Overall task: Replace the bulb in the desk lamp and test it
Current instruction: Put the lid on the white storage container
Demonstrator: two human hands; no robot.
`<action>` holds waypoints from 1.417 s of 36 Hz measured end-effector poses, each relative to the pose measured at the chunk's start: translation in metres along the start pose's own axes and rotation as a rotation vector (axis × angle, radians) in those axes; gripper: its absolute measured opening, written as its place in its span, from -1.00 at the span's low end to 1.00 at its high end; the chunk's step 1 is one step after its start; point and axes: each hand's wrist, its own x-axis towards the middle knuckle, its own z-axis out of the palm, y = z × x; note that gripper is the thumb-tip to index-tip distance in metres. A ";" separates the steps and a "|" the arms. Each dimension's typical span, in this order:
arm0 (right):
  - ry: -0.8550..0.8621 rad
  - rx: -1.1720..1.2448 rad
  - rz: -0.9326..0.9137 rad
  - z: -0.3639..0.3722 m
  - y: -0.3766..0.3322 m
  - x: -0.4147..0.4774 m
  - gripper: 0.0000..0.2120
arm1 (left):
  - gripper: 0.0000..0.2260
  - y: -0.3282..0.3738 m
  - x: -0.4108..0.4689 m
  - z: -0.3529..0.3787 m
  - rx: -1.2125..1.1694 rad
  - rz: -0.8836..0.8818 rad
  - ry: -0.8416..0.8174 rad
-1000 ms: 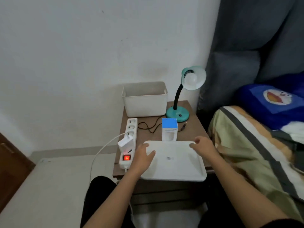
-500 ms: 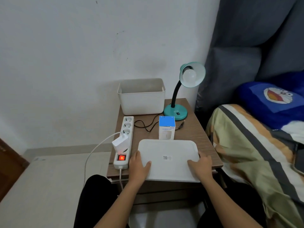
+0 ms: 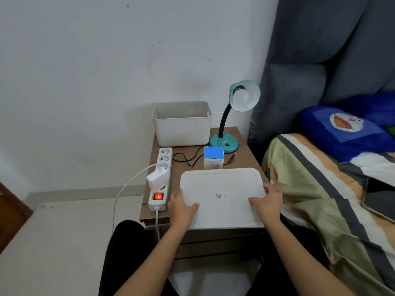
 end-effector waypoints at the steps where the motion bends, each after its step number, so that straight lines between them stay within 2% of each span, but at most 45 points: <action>1: 0.009 0.005 -0.016 -0.003 -0.005 0.001 -0.41 | -0.59 0.004 -0.001 -0.003 -0.021 0.012 0.013; 4: 0.007 0.028 -0.050 -0.008 -0.024 0.006 -0.39 | -0.58 0.020 0.002 -0.016 -0.063 0.050 0.055; 10: -0.017 0.038 -0.111 -0.004 -0.078 0.029 -0.44 | -0.43 0.065 0.028 -0.055 -0.071 0.107 0.128; 14: -0.047 0.078 -0.133 0.010 -0.115 0.051 -0.45 | -0.48 0.090 0.062 -0.087 -0.040 0.119 0.159; 21: -0.138 0.124 -0.159 0.054 -0.176 0.093 -0.46 | -0.43 0.110 0.132 -0.129 -0.031 0.117 0.190; 25: -0.177 0.128 -0.187 0.080 -0.209 0.123 -0.53 | -0.50 0.117 0.176 -0.139 -0.028 0.107 0.200; 28: -0.215 0.132 -0.171 0.100 -0.227 0.147 -0.44 | -0.51 0.118 0.208 -0.140 -0.032 0.087 0.191; 31: -0.231 0.127 -0.158 0.121 -0.236 0.174 -0.38 | -0.48 0.118 0.241 -0.135 -0.042 0.080 0.178; 35: -0.242 0.105 -0.135 0.143 -0.242 0.205 -0.45 | -0.39 0.112 0.282 -0.124 -0.051 0.076 0.144; 37: -0.269 0.081 -0.129 0.153 -0.242 0.216 -0.41 | -0.38 0.109 0.298 -0.119 -0.044 0.076 0.135; 44: -0.303 0.088 -0.155 0.175 -0.238 0.244 -0.37 | -0.44 0.094 0.341 -0.099 -0.035 0.071 0.124; 51: -0.227 0.117 -0.208 0.191 -0.233 0.255 -0.41 | -0.46 0.087 0.359 -0.087 -0.115 0.064 0.167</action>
